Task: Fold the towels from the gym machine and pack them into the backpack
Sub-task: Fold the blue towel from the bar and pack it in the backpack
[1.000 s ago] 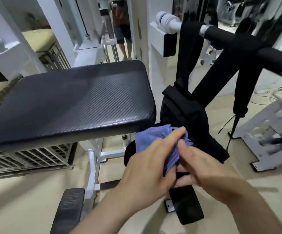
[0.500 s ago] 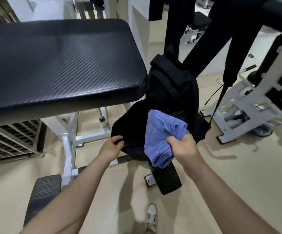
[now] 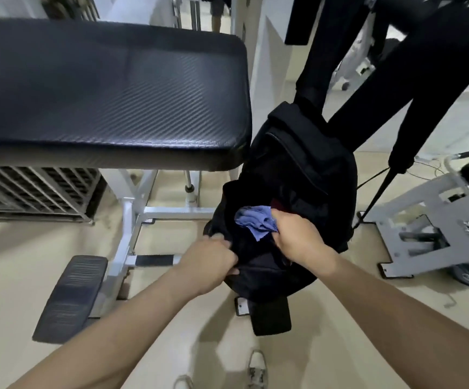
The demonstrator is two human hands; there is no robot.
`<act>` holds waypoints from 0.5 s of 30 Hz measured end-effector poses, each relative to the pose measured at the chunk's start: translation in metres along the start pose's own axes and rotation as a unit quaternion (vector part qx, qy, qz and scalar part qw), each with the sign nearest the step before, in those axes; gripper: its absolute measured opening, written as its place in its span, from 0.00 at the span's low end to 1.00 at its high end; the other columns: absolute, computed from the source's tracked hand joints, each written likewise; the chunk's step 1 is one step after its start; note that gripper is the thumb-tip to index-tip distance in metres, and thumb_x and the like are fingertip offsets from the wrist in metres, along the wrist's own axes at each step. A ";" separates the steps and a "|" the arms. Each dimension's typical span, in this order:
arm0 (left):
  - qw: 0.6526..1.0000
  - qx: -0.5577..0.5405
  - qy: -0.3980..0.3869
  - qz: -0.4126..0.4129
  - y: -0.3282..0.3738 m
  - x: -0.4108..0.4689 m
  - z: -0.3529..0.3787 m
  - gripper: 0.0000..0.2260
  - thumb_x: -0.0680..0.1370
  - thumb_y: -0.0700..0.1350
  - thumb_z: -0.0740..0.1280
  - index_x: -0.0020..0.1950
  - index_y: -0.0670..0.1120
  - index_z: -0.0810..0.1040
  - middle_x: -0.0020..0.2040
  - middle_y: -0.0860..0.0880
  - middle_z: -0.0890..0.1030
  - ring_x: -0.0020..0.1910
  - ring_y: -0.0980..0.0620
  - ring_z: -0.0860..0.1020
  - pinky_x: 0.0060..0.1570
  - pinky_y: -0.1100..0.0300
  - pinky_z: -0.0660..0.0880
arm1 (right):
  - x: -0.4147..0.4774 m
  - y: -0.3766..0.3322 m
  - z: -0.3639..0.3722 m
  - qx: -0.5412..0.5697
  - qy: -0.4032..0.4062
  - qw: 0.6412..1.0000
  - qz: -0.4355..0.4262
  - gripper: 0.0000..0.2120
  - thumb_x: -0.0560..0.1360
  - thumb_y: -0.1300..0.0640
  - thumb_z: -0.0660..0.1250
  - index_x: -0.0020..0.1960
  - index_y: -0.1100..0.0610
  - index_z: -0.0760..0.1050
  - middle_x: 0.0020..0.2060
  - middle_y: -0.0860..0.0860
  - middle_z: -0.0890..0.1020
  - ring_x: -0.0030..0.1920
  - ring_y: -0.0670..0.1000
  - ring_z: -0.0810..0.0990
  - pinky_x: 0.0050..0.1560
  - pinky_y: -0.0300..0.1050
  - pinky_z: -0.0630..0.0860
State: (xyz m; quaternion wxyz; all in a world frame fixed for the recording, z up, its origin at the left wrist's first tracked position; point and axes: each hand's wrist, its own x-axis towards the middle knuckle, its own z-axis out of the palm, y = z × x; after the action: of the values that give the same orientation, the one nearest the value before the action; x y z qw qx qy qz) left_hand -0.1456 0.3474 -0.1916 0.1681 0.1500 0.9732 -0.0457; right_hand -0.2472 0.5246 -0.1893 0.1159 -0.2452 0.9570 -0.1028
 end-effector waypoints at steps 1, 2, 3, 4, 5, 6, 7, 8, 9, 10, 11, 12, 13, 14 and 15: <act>0.998 -0.001 0.065 0.008 0.002 -0.004 -0.013 0.13 0.79 0.55 0.61 0.53 0.50 0.81 0.54 0.47 0.74 0.58 0.44 0.70 0.47 0.53 0.65 | 0.000 0.012 -0.004 -0.018 0.001 1.000 -0.006 0.16 0.76 0.58 0.62 0.63 0.55 0.70 0.55 0.54 0.80 0.53 0.60 0.78 0.44 0.48 0.70; 0.990 -0.012 0.136 0.022 0.001 -0.007 -0.024 0.11 0.77 0.55 0.64 0.50 0.51 0.82 0.55 0.48 0.73 0.60 0.45 0.68 0.50 0.52 0.66 | 0.000 0.022 -0.010 -0.039 0.006 0.999 -0.016 0.16 0.76 0.58 0.62 0.63 0.54 0.70 0.56 0.54 0.80 0.53 0.60 0.79 0.42 0.47 0.69; 0.982 -0.034 0.181 0.033 -0.001 -0.010 -0.035 0.10 0.74 0.55 0.68 0.45 0.50 0.83 0.56 0.48 0.74 0.61 0.44 0.67 0.54 0.51 0.67 | -0.001 0.031 -0.015 -0.067 0.022 0.997 -0.032 0.14 0.77 0.58 0.61 0.62 0.54 0.69 0.56 0.54 0.79 0.53 0.60 0.79 0.41 0.46 0.67; 0.977 -0.075 0.196 0.042 -0.002 -0.016 -0.047 0.10 0.72 0.54 0.69 0.41 0.49 0.83 0.56 0.48 0.76 0.63 0.44 0.69 0.59 0.49 0.69 | 0.000 0.037 -0.021 -0.094 0.036 0.994 -0.048 0.13 0.77 0.59 0.60 0.61 0.54 0.68 0.56 0.54 0.78 0.51 0.60 0.80 0.39 0.46 0.66; 0.977 -0.122 0.170 0.044 -0.001 -0.022 -0.059 0.10 0.73 0.53 0.68 0.39 0.47 0.82 0.55 0.48 0.78 0.63 0.43 0.71 0.61 0.48 0.70 | 0.002 0.042 -0.028 -0.118 0.047 0.990 -0.059 0.12 0.77 0.60 0.60 0.60 0.54 0.67 0.56 0.54 0.77 0.49 0.60 0.80 0.38 0.46 0.65; 0.980 -0.152 0.126 0.031 0.003 -0.028 -0.069 0.11 0.74 0.53 0.66 0.37 0.47 0.80 0.51 0.48 0.80 0.60 0.44 0.74 0.60 0.48 0.72 | 0.005 0.046 -0.033 -0.134 0.051 0.987 -0.071 0.12 0.76 0.61 0.62 0.58 0.54 0.67 0.55 0.54 0.77 0.47 0.61 0.80 0.36 0.47 0.65; 0.984 -0.160 0.081 0.008 0.010 -0.036 -0.077 0.13 0.76 0.54 0.63 0.35 0.49 0.75 0.46 0.49 0.81 0.53 0.45 0.77 0.56 0.49 0.73 | 0.008 0.049 -0.036 -0.143 0.054 0.985 -0.083 0.13 0.74 0.62 0.64 0.56 0.55 0.66 0.52 0.54 0.77 0.44 0.60 0.80 0.34 0.47 0.66; 0.986 -0.158 0.053 -0.015 0.019 -0.042 -0.082 0.15 0.77 0.55 0.61 0.34 0.48 0.71 0.41 0.49 0.80 0.47 0.45 0.77 0.51 0.50 0.74 | 0.011 0.054 -0.039 -0.159 0.062 0.981 -0.093 0.15 0.70 0.63 0.68 0.53 0.55 0.66 0.48 0.53 0.77 0.39 0.60 0.81 0.30 0.47 0.66; 0.985 -0.162 0.039 -0.032 0.029 -0.049 -0.086 0.17 0.79 0.56 0.60 0.35 0.47 0.68 0.38 0.48 0.78 0.43 0.46 0.76 0.47 0.52 0.74 | 0.016 0.060 -0.040 -0.184 0.068 0.974 -0.111 0.19 0.65 0.63 0.73 0.50 0.56 0.66 0.43 0.53 0.78 0.33 0.59 0.80 0.25 0.44 0.63; 0.982 -0.179 0.037 -0.041 0.039 -0.055 -0.089 0.17 0.80 0.56 0.59 0.36 0.46 0.68 0.36 0.48 0.77 0.40 0.46 0.75 0.44 0.53 0.72 | 0.017 0.064 -0.042 -0.210 0.071 0.967 -0.127 0.25 0.57 0.64 0.77 0.48 0.57 0.67 0.38 0.53 0.78 0.27 0.57 0.79 0.21 0.40 0.56; 0.980 -0.194 0.035 -0.043 0.050 -0.060 -0.095 0.17 0.80 0.55 0.59 0.37 0.46 0.68 0.36 0.48 0.76 0.38 0.46 0.74 0.41 0.54 0.70 | 0.017 0.065 -0.045 -0.233 0.074 0.961 -0.131 0.29 0.51 0.64 0.79 0.47 0.58 0.68 0.35 0.53 0.77 0.23 0.56 0.77 0.22 0.35 0.49; 0.978 -0.201 0.040 -0.041 0.060 -0.062 -0.101 0.17 0.80 0.55 0.59 0.37 0.45 0.68 0.35 0.48 0.76 0.37 0.47 0.73 0.38 0.55 0.67 | 0.017 0.065 -0.047 -0.254 0.083 0.953 -0.141 0.29 0.50 0.64 0.79 0.47 0.59 0.70 0.34 0.53 0.78 0.22 0.55 0.77 0.24 0.34 0.46; 0.977 -0.204 0.051 -0.036 0.068 -0.063 -0.107 0.17 0.80 0.55 0.59 0.37 0.46 0.67 0.34 0.48 0.75 0.36 0.48 0.72 0.37 0.55 0.65 | 0.014 0.061 -0.046 -0.270 0.063 0.951 -0.135 0.25 0.55 0.63 0.77 0.49 0.60 0.72 0.37 0.54 0.80 0.27 0.56 0.80 0.25 0.36 0.48; 0.976 -0.206 0.061 -0.031 0.075 -0.062 -0.113 0.17 0.80 0.55 0.59 0.36 0.46 0.66 0.34 0.48 0.74 0.35 0.49 0.71 0.36 0.56 0.62 | 0.013 0.059 -0.039 -0.266 0.067 0.952 -0.135 0.19 0.63 0.62 0.73 0.52 0.61 0.73 0.41 0.55 0.81 0.34 0.58 0.82 0.25 0.39 0.54; 0.975 -0.209 0.067 -0.026 0.081 -0.060 -0.119 0.17 0.80 0.55 0.59 0.35 0.48 0.65 0.33 0.49 0.73 0.34 0.50 0.70 0.36 0.56 0.61 | 0.011 0.055 -0.032 -0.247 0.073 0.958 -0.123 0.13 0.68 0.63 0.69 0.53 0.62 0.74 0.44 0.56 0.80 0.39 0.60 0.83 0.28 0.42 0.61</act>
State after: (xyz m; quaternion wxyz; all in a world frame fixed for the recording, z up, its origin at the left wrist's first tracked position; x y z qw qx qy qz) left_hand -0.1042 0.4242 -0.0629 0.1290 0.0889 0.9739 0.1644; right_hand -0.2899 0.5705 -0.1749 -0.0317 -0.3741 0.9208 0.1056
